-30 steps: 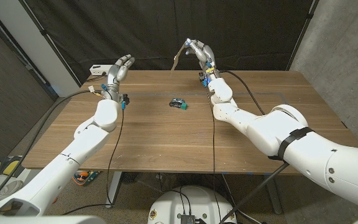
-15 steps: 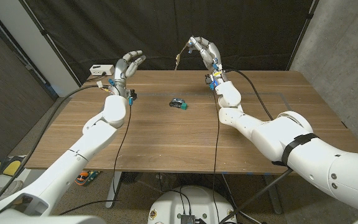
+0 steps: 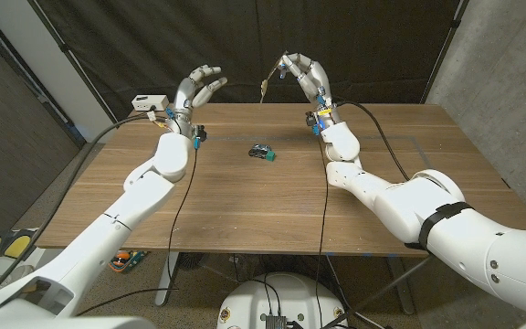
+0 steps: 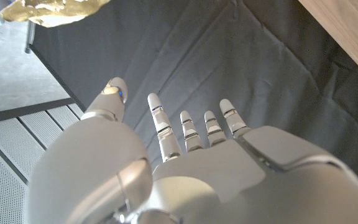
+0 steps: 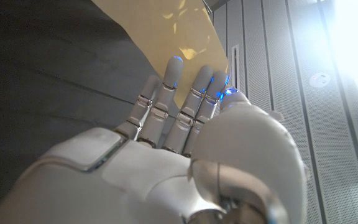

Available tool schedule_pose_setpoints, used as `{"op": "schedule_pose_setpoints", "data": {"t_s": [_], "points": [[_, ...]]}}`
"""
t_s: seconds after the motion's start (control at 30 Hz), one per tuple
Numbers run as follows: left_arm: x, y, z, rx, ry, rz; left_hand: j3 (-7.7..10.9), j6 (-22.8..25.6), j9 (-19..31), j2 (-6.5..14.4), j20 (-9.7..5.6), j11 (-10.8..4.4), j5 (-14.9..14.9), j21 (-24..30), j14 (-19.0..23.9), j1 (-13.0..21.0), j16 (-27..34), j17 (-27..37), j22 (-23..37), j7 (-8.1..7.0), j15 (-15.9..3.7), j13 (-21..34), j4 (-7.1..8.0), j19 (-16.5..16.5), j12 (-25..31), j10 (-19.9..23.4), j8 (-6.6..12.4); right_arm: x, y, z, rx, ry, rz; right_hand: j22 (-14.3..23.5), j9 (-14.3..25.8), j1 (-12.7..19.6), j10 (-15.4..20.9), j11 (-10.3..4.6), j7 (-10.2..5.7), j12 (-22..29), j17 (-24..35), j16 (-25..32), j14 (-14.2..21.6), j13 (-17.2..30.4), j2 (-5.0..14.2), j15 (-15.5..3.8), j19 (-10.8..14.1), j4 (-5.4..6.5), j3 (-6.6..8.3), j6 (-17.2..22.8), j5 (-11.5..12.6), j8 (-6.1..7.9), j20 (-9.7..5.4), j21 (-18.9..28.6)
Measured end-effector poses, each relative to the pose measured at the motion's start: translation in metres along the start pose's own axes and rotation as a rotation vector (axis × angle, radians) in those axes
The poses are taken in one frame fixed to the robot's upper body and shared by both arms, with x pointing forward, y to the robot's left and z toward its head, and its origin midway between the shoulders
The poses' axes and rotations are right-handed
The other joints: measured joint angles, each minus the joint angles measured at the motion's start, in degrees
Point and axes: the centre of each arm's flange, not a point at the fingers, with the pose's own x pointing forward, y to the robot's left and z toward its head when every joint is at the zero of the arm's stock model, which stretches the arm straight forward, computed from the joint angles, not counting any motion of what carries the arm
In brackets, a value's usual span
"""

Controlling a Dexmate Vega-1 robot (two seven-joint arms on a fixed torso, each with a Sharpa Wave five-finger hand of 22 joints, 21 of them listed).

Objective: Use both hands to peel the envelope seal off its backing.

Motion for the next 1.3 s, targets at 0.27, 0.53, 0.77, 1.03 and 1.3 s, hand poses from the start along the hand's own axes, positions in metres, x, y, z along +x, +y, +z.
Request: {"op": "schedule_pose_setpoints", "data": {"t_s": [0.27, 0.53, 0.77, 1.03, 1.3], "points": [[0.013, -0.001, 0.003, -0.026, -0.027, -0.149, 0.07, 3.16, 0.00, 1.33, 0.00, -0.30, 0.03, -0.45, -0.72, 1.79, 0.00, 0.27, 0.14, 0.33, 0.72, 0.11, 0.26, 0.00, -0.46, -0.30, 1.12, -0.004, 0.000, 0.006, -0.022, -0.031, 0.021, -0.25, -0.31, 0.00, 0.00, 0.01, -0.10, 0.00, 0.53, -0.44, 0.00, 0.53, 0.00, 0.00, 0.00, -0.01, -0.01, -0.11, -0.20, 0.41, 0.00, 0.85], [0.019, -0.003, 0.009, 0.010, -0.057, -0.244, -1.08, 5.67, 1.13, 0.45, 0.60, 0.31, 0.03, -0.88, -1.33, 2.68, 0.00, 0.27, 0.14, 2.22, 1.33, 0.16, 0.70, -0.03, -0.99, -0.91, 3.20, -0.004, 0.003, 0.008, -0.033, -0.040, 0.039, -0.52, -0.31, 0.01, 0.19, 0.19, -0.10, 0.00, 0.80, -0.44, 0.00, 0.67, -0.01, 0.00, -0.61, -0.19, 0.16, -0.10, -0.64, 0.63, 0.00, 1.49], [0.022, -0.006, 0.014, 0.054, -0.078, -0.298, -1.53, 5.67, 2.26, 0.06, 0.60, 0.31, 0.03, -1.33, -1.65, 3.06, 0.00, 0.53, 0.14, 2.24, 1.64, 0.37, 0.72, -0.03, -1.42, -1.74, 4.08, -0.004, 0.006, 0.011, -0.043, -0.053, 0.057, -0.52, -0.51, 0.01, 0.36, 0.05, -0.10, -0.46, 1.12, -0.92, 0.00, 1.03, -0.01, 0.00, -1.44, -0.20, 0.16, -0.10, -0.69, 1.02, 0.00, 2.17], [0.024, -0.009, 0.017, 0.076, -0.098, -0.326, -1.53, 7.10, 3.26, 0.27, 0.59, -0.01, 0.03, -1.33, -1.64, 4.18, 0.00, 0.53, 0.14, 0.81, 1.64, 0.37, 0.72, -0.03, -1.42, -1.42, 5.78, -0.002, 0.011, 0.014, -0.055, -0.072, 0.075, -0.78, -0.77, 0.09, 0.72, 0.26, -0.09, -0.61, 1.32, -1.33, 0.00, 1.05, -0.09, 0.00, -1.97, -0.20, 0.16, -0.09, -0.87, 1.07, 0.08, 3.04], [0.026, -0.013, 0.020, 0.093, -0.119, -0.373, -2.00, 7.52, 3.88, 0.06, 0.75, -0.01, 0.03, -1.33, -1.64, 5.03, 0.00, 0.53, 0.13, 0.39, 1.64, 0.63, 0.73, 0.12, -1.62, -1.42, 6.74, 0.002, 0.016, 0.017, -0.063, -0.087, 0.083, -1.04, -0.97, 0.09, 1.04, -0.01, -0.09, -0.89, 1.59, -1.88, 0.22, 1.05, -0.09, -0.21, -2.36, -0.20, 0.16, -0.09, -0.90, 1.07, 0.32, 3.76]]}}
